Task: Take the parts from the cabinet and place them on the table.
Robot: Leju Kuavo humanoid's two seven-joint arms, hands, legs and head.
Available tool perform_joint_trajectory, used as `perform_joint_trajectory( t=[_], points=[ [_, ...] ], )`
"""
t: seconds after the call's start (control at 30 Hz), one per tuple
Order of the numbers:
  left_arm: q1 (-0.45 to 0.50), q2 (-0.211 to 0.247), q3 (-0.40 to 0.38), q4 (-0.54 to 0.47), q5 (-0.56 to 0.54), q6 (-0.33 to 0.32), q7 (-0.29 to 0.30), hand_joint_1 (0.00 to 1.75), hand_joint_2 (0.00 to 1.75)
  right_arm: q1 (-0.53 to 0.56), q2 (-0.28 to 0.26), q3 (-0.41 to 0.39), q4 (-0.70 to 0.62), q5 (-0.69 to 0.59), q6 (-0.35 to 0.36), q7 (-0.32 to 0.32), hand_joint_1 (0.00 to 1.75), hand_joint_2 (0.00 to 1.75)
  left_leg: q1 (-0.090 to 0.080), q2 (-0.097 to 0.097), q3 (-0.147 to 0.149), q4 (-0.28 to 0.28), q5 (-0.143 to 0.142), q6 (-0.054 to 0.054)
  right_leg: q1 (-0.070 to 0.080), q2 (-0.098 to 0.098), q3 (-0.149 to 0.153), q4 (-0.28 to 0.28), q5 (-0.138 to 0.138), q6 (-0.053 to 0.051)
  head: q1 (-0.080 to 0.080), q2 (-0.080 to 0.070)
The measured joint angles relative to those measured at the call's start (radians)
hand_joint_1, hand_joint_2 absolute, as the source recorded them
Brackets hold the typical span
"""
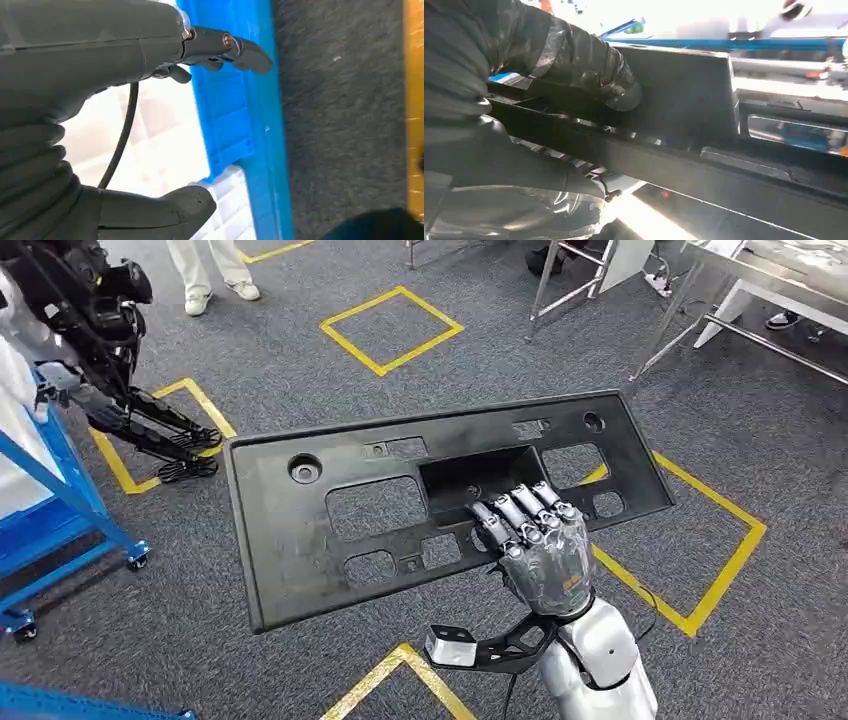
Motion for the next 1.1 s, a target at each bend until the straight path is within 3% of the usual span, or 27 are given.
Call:
perform_joint_trajectory(
  t=[0.1, 0.13, 0.17, 0.2, 0.27, 0.3, 0.33, 0.37, 0.4, 0.43, 0.47, 0.5, 0.6, 0.63, 0.67, 0.7, 0.73, 0.77, 0.8, 0.83, 0.87, 0.9, 0.93, 0.97, 1.0, 1.1],
  points=[
    [-0.002, 0.019, 0.000, 0.000, -0.010, -0.003, -0.023, 0.00, 1.75, 0.000, -0.001, 0.012, 0.000, 0.007, 0.000, 0.064, 1.75, 1.75, 0.001, 0.047, 0.013, -0.007, -0.005, -0.014, 0.002, 0.047, -0.004, -0.006, 0.004, -0.010, 0.000, 0.000],
    [-0.005, 0.023, 0.000, 0.000, -0.010, -0.003, -0.024, 0.00, 1.75, 0.002, -0.001, 0.015, 0.000, 0.008, 0.000, 0.078, 1.75, 1.75, 0.004, 0.028, 0.008, 0.004, -0.015, -0.022, -0.019, 0.061, 0.008, -0.020, 0.015, -0.015, -0.001, 0.000],
    [-0.005, 0.031, 0.000, 0.001, -0.010, -0.003, -0.021, 0.00, 1.75, -0.002, -0.002, 0.019, -0.001, 0.009, -0.001, 0.089, 1.75, 1.75, 0.006, -0.045, 0.003, 0.027, -0.031, -0.026, -0.018, 0.076, 0.010, -0.024, 0.018, -0.018, 0.000, 0.000],
    [-0.004, 0.031, 0.000, 0.001, -0.008, -0.002, -0.015, 0.00, 1.75, -0.006, -0.003, 0.027, -0.001, 0.009, 0.000, 0.099, 1.75, 1.75, 0.009, -0.086, -0.024, 0.090, -0.072, -0.028, -0.020, 0.087, 0.009, -0.024, 0.019, -0.020, -0.001, 0.000],
    [-0.003, 0.032, 0.000, 0.001, -0.006, 0.007, -0.004, 0.00, 1.75, -0.006, -0.003, 0.038, -0.001, 0.005, 0.000, 0.101, 1.75, 1.75, 0.011, -0.099, -0.104, 0.251, -0.146, -0.035, -0.021, 0.117, 0.008, -0.022, 0.019, -0.021, -0.001, 0.000],
    [-0.003, 0.032, 0.000, 0.001, -0.005, 0.011, -0.001, 0.00, 1.75, -0.005, -0.003, 0.040, -0.001, 0.001, 0.000, 0.099, 1.75, 1.75, 0.012, -0.099, -0.132, 0.301, -0.153, -0.038, -0.022, 0.133, 0.007, -0.020, 0.019, -0.021, -0.001, 0.000],
    [-0.003, 0.032, 0.000, 0.001, -0.005, 0.014, -0.001, 0.00, 1.75, -0.005, -0.003, 0.042, -0.001, -0.003, 0.000, 0.094, 1.75, 1.75, 0.014, -0.099, -0.137, 0.299, -0.131, -0.039, -0.023, 0.149, 0.008, -0.017, 0.018, -0.021, -0.001, 0.000],
    [-0.003, 0.032, 0.000, 0.001, -0.004, 0.016, -0.001, 0.00, 1.75, -0.005, -0.003, 0.043, -0.001, -0.004, 0.000, 0.093, 1.75, 1.75, 0.016, -0.099, -0.119, 0.248, -0.088, -0.041, -0.025, 0.166, 0.008, -0.013, 0.016, -0.018, -0.001, 0.000],
    [-0.004, 0.032, 0.000, 0.001, -0.004, 0.019, -0.001, 0.00, 1.75, -0.005, -0.003, 0.044, -0.001, -0.005, 0.000, 0.093, 1.75, 1.75, 0.019, -0.104, -0.083, 0.164, -0.035, -0.044, -0.028, 0.183, 0.008, -0.006, 0.012, -0.013, -0.001, 0.000],
    [-0.006, 0.033, 0.000, 0.001, -0.004, 0.022, -0.001, 0.00, 1.75, -0.005, -0.003, 0.044, -0.001, -0.006, 0.000, 0.093, 1.75, 1.75, 0.025, -0.122, -0.042, 0.071, 0.013, -0.047, -0.031, 0.198, 0.007, 0.003, 0.006, -0.006, -0.001, 0.000],
    [-0.005, 0.033, 0.000, 0.001, -0.004, 0.025, -0.001, 0.00, 1.75, -0.005, -0.003, 0.045, -0.001, -0.008, 0.000, 0.092, 1.75, 1.75, 0.032, -0.176, -0.019, 0.034, 0.002, -0.049, -0.032, 0.208, 0.001, 0.011, 0.001, 0.001, -0.001, 0.000],
    [-0.005, 0.034, 0.000, 0.001, -0.003, 0.028, -0.001, 0.00, 1.75, -0.008, -0.003, 0.045, -0.001, -0.012, 0.000, 0.086, 1.75, 1.75, 0.031, -0.200, -0.018, 0.019, 0.000, -0.044, -0.028, 0.221, -0.009, 0.027, -0.001, 0.007, -0.001, 0.000],
    [-0.008, 0.034, 0.001, 0.001, 0.008, 0.043, 0.002, 0.00, 1.75, -0.007, 0.000, 0.045, -0.002, -0.034, 0.000, 0.043, 1.75, 1.75, 0.023, -0.161, -0.019, 0.026, 0.004, -0.020, -0.036, 0.255, -0.017, 0.014, 0.009, 0.028, 0.000, 0.000],
    [-0.009, 0.033, 0.001, 0.000, 0.016, 0.044, 0.000, 0.00, 1.75, -0.006, 0.000, 0.045, -0.002, -0.042, 0.000, 0.028, 1.75, 1.75, 0.030, -0.146, -0.017, 0.015, 0.010, -0.009, -0.036, 0.244, -0.020, 0.019, 0.006, 0.031, 0.000, 0.000],
    [-0.010, 0.035, 0.001, 0.001, 0.019, 0.049, 0.001, 0.00, 1.75, -0.007, 0.001, 0.045, -0.002, -0.051, 0.000, 0.012, 1.75, 1.75, 0.029, -0.135, -0.015, 0.011, 0.013, -0.003, -0.028, 0.175, -0.029, 0.039, -0.009, 0.035, 0.001, 0.000],
    [-0.010, 0.035, 0.001, 0.001, 0.022, 0.070, 0.016, 0.00, 1.75, -0.009, 0.002, 0.044, -0.002, -0.062, 0.000, -0.006, 1.75, 1.75, 0.026, -0.122, -0.015, 0.008, 0.013, 0.003, -0.027, 0.133, -0.054, 0.089, -0.041, 0.039, 0.000, 0.000],
    [-0.009, 0.033, 0.001, 0.001, 0.022, 0.095, 0.038, 0.00, 1.75, -0.009, 0.003, 0.044, -0.002, -0.077, 0.000, -0.023, 1.75, 1.75, 0.023, -0.108, -0.016, 0.008, 0.013, 0.005, -0.029, 0.114, -0.094, 0.169, -0.084, 0.043, 0.001, 0.000],
    [-0.007, 0.030, 0.001, 0.001, 0.022, 0.113, 0.053, 0.00, 1.75, -0.008, 0.005, 0.041, 0.000, -0.087, 0.000, -0.035, 1.75, 1.75, 0.022, -0.093, -0.017, 0.008, 0.012, 0.007, -0.031, 0.110, -0.136, 0.255, -0.121, 0.044, 0.000, 0.000],
    [-0.006, 0.028, 0.001, 0.001, 0.022, 0.122, 0.064, 0.00, 1.75, -0.006, 0.005, 0.039, 0.002, -0.094, 0.000, -0.041, 1.75, 1.75, 0.020, -0.077, -0.017, 0.008, 0.010, 0.008, -0.032, 0.110, -0.168, 0.318, -0.138, 0.045, 0.001, 0.000],
    [-0.006, 0.028, 0.001, 0.001, 0.022, 0.127, 0.067, 0.00, 1.75, -0.005, 0.005, 0.036, 0.004, -0.098, 0.000, -0.046, 1.75, 1.75, 0.018, -0.063, -0.016, 0.008, 0.009, 0.009, -0.032, 0.110, -0.176, 0.330, -0.128, 0.045, 0.001, 0.000],
    [-0.008, 0.025, 0.001, 0.001, 0.022, 0.130, 0.070, 0.00, 1.75, -0.004, 0.005, 0.034, 0.005, -0.098, 0.000, -0.049, 1.75, 1.75, 0.016, -0.050, -0.013, 0.008, 0.007, 0.009, -0.031, 0.108, -0.158, 0.291, -0.096, 0.041, 0.001, 0.000],
    [-0.009, 0.024, 0.001, 0.001, 0.022, 0.131, 0.071, 0.00, 1.75, -0.004, 0.005, 0.033, 0.006, -0.099, 0.000, -0.050, 1.75, 1.75, 0.013, -0.037, -0.010, 0.008, 0.005, 0.009, -0.028, 0.103, -0.117, 0.216, -0.054, 0.035, 0.001, 0.000],
    [-0.010, 0.020, 0.001, 0.001, 0.022, 0.132, 0.071, 0.00, 1.75, -0.004, 0.005, 0.032, 0.006, -0.100, 0.000, -0.050, 1.75, 1.75, 0.009, -0.026, -0.004, 0.007, 0.002, 0.009, -0.022, 0.083, -0.061, 0.113, -0.009, 0.022, 0.001, 0.000],
    [-0.011, 0.015, 0.001, 0.000, 0.022, 0.132, 0.071, 0.00, 1.75, -0.005, 0.005, 0.031, 0.006, -0.101, 0.000, -0.050, 1.75, 1.75, 0.007, -0.015, 0.001, 0.006, -0.001, 0.009, -0.007, 0.028, -0.013, 0.026, 0.012, -0.001, 0.001, 0.000],
    [-0.010, 0.009, 0.001, 0.000, 0.022, 0.132, 0.071, 0.00, 1.75, -0.008, 0.005, 0.031, 0.007, -0.102, 0.000, -0.050, 1.75, 1.75, -0.001, -0.003, 0.002, 0.007, -0.006, 0.002, -0.001, 0.006, -0.007, 0.011, -0.001, -0.007, 0.000, 0.000],
    [-0.014, 0.005, 0.001, 0.000, 0.027, 0.129, 0.065, 0.00, 1.75, -0.006, 0.006, 0.030, 0.008, -0.108, 0.000, -0.051, 1.75, 1.75, 0.004, 0.036, 0.015, -0.003, -0.009, -0.009, 0.004, 0.050, -0.011, 0.003, 0.005, -0.014, 0.001, 0.000]
  ],
)
